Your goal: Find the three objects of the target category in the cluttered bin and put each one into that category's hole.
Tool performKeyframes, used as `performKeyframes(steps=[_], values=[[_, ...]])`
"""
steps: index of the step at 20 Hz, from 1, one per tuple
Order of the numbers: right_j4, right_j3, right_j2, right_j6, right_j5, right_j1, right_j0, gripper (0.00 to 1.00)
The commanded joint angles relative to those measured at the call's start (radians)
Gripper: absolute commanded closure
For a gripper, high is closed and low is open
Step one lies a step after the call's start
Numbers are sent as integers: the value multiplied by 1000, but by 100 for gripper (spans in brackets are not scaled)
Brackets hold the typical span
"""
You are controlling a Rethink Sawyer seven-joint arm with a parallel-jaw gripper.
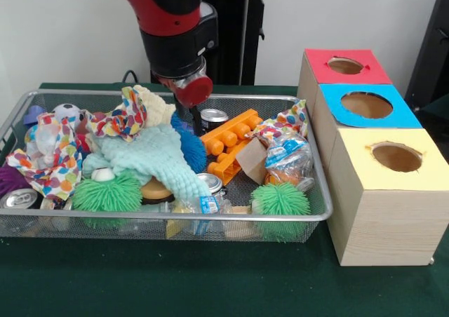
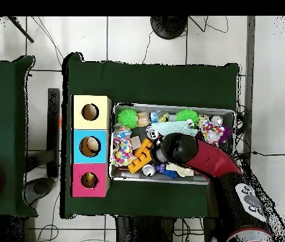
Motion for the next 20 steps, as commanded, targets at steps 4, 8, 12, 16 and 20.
performKeyframes(steps=[4,8,12,16,20], values=[[125,116,83,157,-63,34,48,0],[136,151,61,197,-182,55,95,0],[155,194,40,248,-306,74,147,0],[177,214,14,270,-367,106,200,0],[193,225,-36,281,-457,145,276,0]])
